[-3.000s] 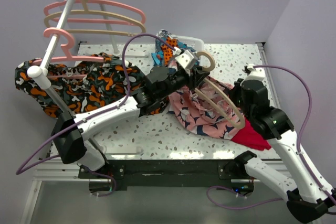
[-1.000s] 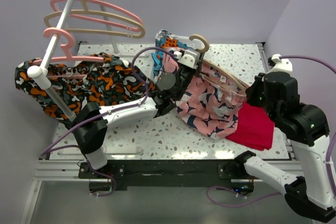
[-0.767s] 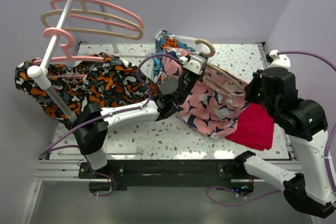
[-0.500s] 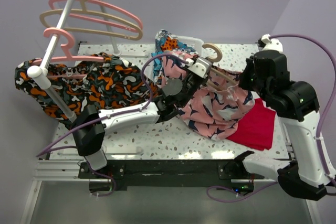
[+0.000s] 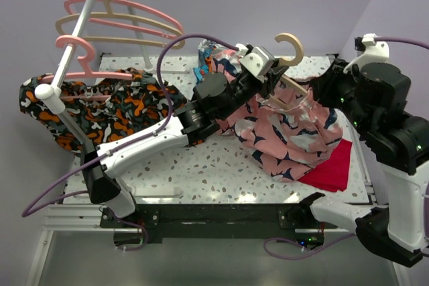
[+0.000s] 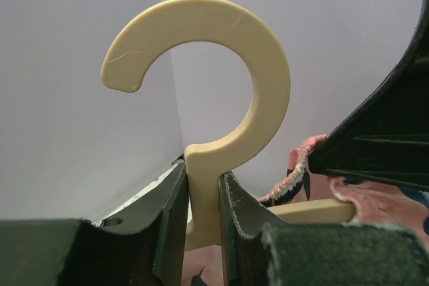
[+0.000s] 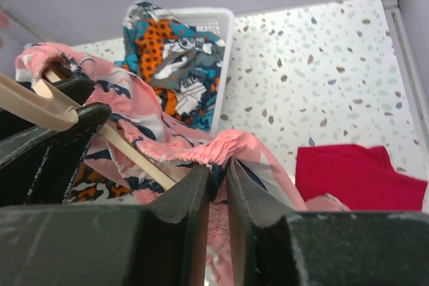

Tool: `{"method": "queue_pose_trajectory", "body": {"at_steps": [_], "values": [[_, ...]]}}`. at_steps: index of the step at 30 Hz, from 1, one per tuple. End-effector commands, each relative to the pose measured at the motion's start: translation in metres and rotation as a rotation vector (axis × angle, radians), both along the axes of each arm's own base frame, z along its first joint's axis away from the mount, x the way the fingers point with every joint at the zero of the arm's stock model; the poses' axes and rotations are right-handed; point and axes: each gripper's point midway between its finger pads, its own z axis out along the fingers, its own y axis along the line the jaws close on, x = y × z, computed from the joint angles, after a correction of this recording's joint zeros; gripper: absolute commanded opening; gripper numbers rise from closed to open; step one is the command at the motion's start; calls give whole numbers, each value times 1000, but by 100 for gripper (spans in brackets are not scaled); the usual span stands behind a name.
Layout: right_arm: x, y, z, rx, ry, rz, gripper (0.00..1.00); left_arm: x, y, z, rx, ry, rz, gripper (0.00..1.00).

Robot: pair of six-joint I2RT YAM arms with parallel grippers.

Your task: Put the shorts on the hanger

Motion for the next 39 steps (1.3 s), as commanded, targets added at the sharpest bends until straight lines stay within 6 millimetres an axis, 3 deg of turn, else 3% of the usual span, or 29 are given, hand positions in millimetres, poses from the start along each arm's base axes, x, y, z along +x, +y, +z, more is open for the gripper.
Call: {"method": "queue_pose_trajectory", "body": {"at_steps": [1, 3, 4, 8, 11, 15, 20, 24, 29, 35, 37, 39], "values": [[-26, 7, 40, 25, -157, 146, 48, -26, 19, 46, -48, -35, -85, 0], [-40, 6, 40, 8, -190, 193, 62, -20, 18, 32, -18, -11, -87, 0], [-58, -1, 46, 14, -240, 209, 66, -10, 22, 27, -22, 16, -93, 0], [-80, -1, 22, -32, -229, 289, 72, 1, 27, 15, -5, 71, -186, 0], [-80, 22, -18, -60, -114, 423, 72, 4, 30, 18, 12, 72, -224, 0], [-84, 45, -37, -47, -72, 550, 71, 7, 27, 19, 50, 64, -230, 0], [-70, 44, -49, -98, -26, 531, 72, 9, 25, 20, 59, 67, -234, 0], [-54, 39, -62, -155, 33, 481, 68, 6, 27, 24, 55, 61, -235, 0], [-50, 48, -71, -157, 56, 524, 59, 9, 25, 22, 58, 68, -231, 0], [-46, 47, -81, -181, 76, 521, 55, 13, 23, 25, 48, 81, -223, 0], [-44, 46, -81, -183, 70, 506, 50, 12, 21, 25, 44, 85, -234, 0], [-42, 46, -78, -179, 53, 504, 34, 9, 18, 25, 39, 93, -256, 0]]}}
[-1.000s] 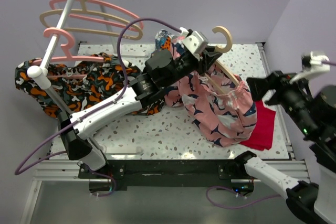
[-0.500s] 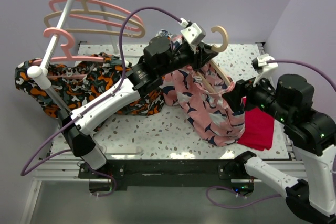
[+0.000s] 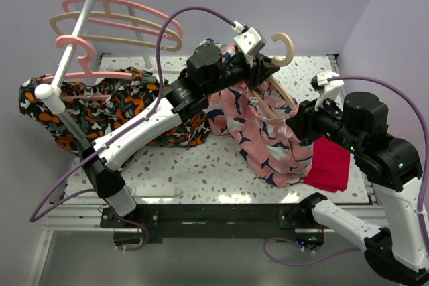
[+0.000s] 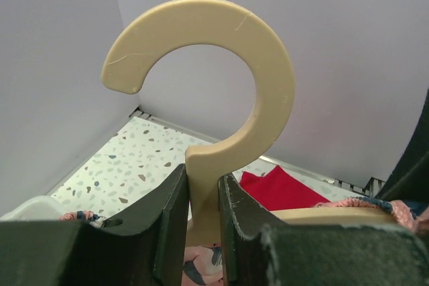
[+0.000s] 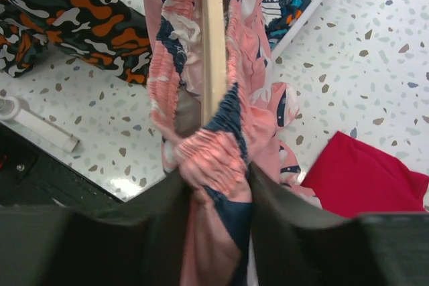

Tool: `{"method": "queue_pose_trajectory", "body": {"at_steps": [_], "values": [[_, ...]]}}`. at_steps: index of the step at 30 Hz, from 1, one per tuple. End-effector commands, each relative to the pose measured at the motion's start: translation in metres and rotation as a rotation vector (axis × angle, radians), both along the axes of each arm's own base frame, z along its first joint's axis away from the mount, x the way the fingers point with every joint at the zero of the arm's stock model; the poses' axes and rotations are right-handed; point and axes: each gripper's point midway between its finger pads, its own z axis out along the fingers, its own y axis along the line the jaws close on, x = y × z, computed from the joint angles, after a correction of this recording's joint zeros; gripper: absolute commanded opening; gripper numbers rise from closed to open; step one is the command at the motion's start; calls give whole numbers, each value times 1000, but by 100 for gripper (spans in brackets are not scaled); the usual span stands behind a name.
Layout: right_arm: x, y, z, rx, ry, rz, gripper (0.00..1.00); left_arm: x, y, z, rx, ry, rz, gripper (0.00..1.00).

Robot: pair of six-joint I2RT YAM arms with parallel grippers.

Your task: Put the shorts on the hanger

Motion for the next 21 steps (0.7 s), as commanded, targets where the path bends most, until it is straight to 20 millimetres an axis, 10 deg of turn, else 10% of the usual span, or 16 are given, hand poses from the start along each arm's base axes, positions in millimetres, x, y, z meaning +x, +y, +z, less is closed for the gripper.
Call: {"method": "queue_pose_trajectory", "body": {"at_steps": [1, 5, 16, 21], "values": [[8, 0, 7, 0, -48, -9, 25, -12, 3, 48, -120, -49, -40, 0], [17, -6, 16, 22, -95, -73, 0, -15, 1, 45, -124, -21, -57, 2], [7, -11, 44, 56, -162, -72, 0, -35, 32, 33, -118, 33, -36, 100], [5, -21, 53, 52, -190, -111, 0, -43, 65, 33, -153, 76, 48, 100]]}}
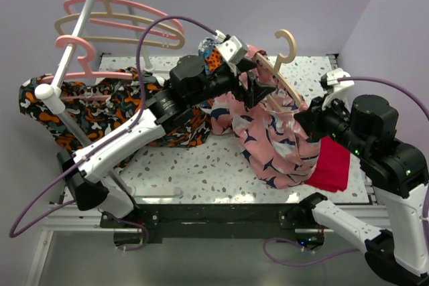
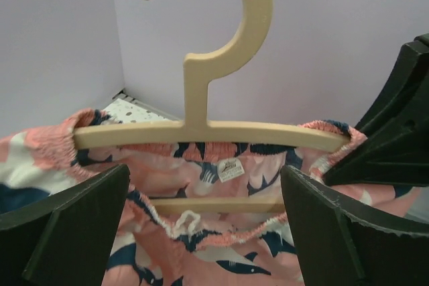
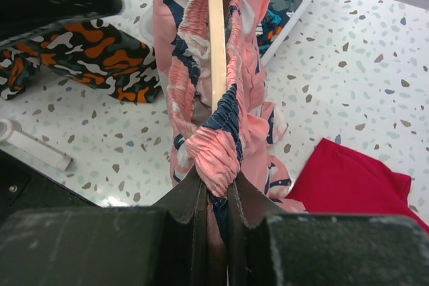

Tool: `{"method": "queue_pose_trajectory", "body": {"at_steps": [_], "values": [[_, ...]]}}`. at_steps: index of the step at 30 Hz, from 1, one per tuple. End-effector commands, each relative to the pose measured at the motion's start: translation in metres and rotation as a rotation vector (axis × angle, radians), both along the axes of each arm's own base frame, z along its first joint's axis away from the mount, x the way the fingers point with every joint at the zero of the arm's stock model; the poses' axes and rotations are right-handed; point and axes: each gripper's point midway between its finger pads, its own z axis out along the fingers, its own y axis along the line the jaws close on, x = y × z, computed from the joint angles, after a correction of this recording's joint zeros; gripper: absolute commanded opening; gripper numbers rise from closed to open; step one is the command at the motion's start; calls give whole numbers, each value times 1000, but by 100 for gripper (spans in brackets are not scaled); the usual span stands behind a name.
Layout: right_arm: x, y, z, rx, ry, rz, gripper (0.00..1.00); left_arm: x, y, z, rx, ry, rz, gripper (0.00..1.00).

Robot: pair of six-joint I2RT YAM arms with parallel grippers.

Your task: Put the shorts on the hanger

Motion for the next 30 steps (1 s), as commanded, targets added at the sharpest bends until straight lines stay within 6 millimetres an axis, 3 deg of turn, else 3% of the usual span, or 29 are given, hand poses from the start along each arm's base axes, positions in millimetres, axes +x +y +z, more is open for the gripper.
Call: {"method": "queue_pose_trajectory", "body": {"at_steps": [1, 3, 5, 7, 13, 21, 25, 30], "values": [[3, -13, 41, 41, -131, -69, 0, -9, 43, 42, -130, 7, 118, 100], [4, -20, 46, 40, -140, -110, 0, -2, 51, 27, -98, 48, 196, 100], [8, -32, 52, 48, -148, -192, 0, 14, 65, 23, -72, 54, 368, 100], [12, -39, 56, 58, -154, -248, 0, 26, 75, 6, -10, 81, 515, 100], [24, -27, 65, 87, -162, -226, 0, 45, 94, -36, 125, 101, 785, 100], [34, -29, 81, 90, -192, -263, 0, 63, 101, -97, 222, 141, 923, 100], [38, -22, 86, 90, -197, -229, 0, 80, 116, -131, 221, 219, 965, 100], [39, -12, 98, 100, -221, -174, 0, 78, 135, -157, 222, 249, 1042, 100]]}}
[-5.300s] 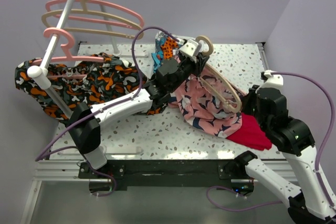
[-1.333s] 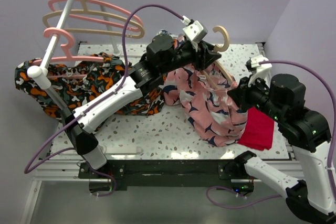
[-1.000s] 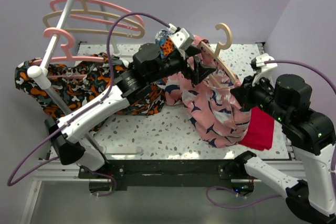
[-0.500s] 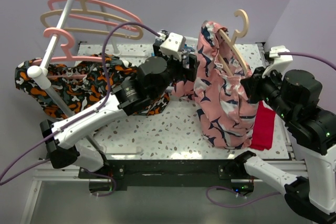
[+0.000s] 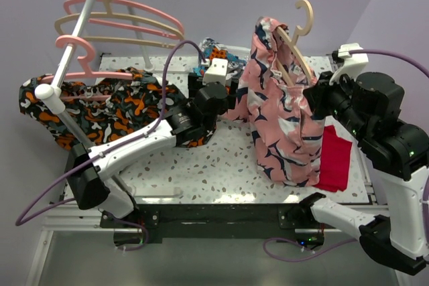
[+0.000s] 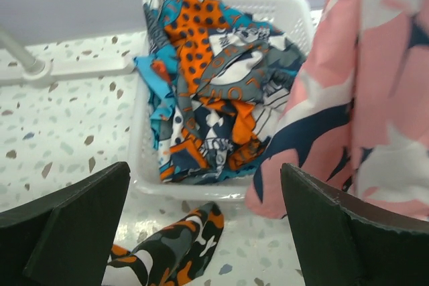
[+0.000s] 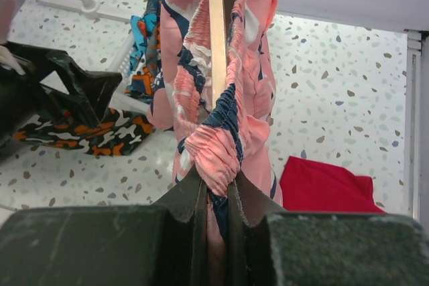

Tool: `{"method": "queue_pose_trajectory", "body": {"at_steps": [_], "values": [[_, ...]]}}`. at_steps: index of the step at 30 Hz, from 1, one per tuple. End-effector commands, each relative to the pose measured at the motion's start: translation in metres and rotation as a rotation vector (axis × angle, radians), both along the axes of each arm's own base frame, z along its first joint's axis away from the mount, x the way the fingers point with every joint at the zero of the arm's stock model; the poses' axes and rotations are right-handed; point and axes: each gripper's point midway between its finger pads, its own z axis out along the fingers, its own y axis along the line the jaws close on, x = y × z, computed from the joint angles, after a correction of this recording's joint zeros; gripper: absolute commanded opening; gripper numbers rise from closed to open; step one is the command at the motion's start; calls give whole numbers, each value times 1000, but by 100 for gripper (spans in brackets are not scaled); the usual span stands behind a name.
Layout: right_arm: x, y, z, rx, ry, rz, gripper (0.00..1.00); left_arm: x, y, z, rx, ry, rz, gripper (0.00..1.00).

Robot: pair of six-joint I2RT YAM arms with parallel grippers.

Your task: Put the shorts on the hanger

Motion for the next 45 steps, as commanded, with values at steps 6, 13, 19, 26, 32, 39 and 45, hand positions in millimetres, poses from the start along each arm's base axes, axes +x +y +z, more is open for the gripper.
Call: {"method": "queue_pose_trajectory", "body": {"at_steps": [6, 13, 19, 26, 32, 39, 45], "values": [[3, 33, 52, 79, -161, 178, 0, -17, 50, -24, -159, 1, 186, 100], [-8, 49, 55, 88, -141, 287, 0, -40, 59, -48, -179, 72, 143, 100], [-24, 69, 52, 120, -82, 424, 0, -63, 63, -55, -170, 133, 59, 100], [-43, 88, 50, 164, -27, 561, 0, -78, 65, -50, -199, 150, -22, 100], [-35, 100, 34, 164, 33, 597, 0, -86, 61, -33, -221, 110, -117, 100], [-8, 128, 26, 157, 38, 690, 0, -92, 56, -28, -210, 94, -193, 100], [15, 157, 25, 128, 4, 829, 0, -99, 41, -19, -221, 72, -301, 100]]}}
